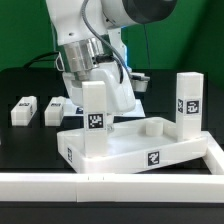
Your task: Assemble desk
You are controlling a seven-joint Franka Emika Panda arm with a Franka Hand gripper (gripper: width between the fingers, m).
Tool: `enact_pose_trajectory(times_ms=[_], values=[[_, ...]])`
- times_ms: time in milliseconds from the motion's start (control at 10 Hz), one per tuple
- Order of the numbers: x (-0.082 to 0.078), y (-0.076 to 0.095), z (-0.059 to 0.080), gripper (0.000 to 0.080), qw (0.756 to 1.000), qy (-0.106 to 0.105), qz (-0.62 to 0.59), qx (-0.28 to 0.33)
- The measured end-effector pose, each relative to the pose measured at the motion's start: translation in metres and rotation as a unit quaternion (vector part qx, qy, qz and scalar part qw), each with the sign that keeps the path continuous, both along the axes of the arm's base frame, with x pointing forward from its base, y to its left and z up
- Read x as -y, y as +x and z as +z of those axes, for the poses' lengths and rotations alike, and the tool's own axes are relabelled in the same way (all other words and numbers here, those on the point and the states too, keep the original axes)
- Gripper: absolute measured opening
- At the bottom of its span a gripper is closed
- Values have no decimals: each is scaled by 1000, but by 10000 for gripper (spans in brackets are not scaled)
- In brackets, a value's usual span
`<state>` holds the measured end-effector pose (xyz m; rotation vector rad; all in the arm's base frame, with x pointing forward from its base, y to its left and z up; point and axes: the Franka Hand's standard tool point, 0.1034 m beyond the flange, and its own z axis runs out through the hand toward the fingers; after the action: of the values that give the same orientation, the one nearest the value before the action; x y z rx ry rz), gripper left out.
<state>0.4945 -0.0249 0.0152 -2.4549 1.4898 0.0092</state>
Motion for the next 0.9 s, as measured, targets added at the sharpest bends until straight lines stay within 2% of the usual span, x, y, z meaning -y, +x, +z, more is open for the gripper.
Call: enact_pose_trajectory(times_ms=[200, 300, 500, 800, 900], values=[[16, 1, 3, 64, 992, -16, 127, -12], [19, 10, 7, 64, 982, -30, 184, 1], [18, 11, 5, 64, 968, -49, 245, 18], [20, 10, 4, 64, 948, -55, 311, 30], [20, 19, 8, 64, 926, -67, 368, 39]])
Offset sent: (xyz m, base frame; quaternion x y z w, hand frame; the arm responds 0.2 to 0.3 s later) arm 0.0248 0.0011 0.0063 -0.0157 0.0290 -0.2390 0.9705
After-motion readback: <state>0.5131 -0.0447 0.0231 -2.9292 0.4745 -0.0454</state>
